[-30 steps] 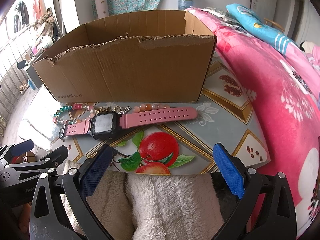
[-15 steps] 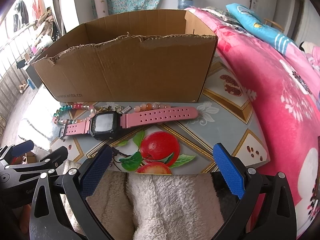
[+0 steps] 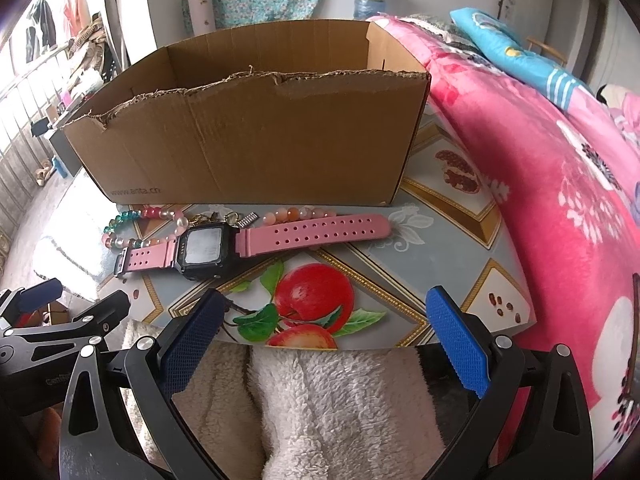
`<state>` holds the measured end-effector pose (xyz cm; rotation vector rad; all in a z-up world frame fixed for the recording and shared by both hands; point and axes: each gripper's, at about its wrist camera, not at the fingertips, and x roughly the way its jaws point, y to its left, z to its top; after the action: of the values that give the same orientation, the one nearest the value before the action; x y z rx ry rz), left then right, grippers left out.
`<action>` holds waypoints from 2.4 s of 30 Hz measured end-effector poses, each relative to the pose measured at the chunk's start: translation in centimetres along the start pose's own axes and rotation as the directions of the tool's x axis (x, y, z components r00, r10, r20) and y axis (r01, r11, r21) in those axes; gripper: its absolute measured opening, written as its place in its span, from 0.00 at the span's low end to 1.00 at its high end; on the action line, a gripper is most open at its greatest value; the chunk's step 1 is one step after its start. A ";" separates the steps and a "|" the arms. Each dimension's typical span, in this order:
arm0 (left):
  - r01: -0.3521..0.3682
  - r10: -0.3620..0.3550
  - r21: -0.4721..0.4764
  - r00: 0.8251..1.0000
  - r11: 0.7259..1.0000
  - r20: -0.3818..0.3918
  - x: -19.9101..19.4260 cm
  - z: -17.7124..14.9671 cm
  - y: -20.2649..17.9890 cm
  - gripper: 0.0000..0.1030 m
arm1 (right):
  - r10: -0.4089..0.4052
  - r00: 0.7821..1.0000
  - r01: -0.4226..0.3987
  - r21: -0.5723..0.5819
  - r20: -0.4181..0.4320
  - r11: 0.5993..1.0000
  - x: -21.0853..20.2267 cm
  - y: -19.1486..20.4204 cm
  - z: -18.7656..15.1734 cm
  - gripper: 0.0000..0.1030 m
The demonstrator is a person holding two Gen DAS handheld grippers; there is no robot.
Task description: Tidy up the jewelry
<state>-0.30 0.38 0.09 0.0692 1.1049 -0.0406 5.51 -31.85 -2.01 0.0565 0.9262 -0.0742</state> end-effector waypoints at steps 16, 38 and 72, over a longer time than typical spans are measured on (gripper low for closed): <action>-0.005 0.005 0.000 1.000 1.000 0.000 -0.1 0.1 -0.1 0.94 | -0.016 1.000 0.016 -0.005 0.002 1.000 0.1 -0.4 0.1 0.94; 0.004 -0.004 0.004 0.997 1.000 0.077 -0.9 -0.3 3.3 0.94 | 0.100 0.989 -0.093 -0.071 0.110 0.993 -0.8 -3.2 -0.3 0.91; 0.005 -0.230 0.622 0.932 0.783 0.282 -0.6 -1.8 -3.7 0.67 | 0.499 0.792 -0.608 -0.526 -0.351 0.595 6.1 4.7 5.9 0.49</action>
<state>-2.40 -3.19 -0.33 0.5626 0.7008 -0.5168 14.29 -27.86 -3.30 -0.2685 1.0272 0.8520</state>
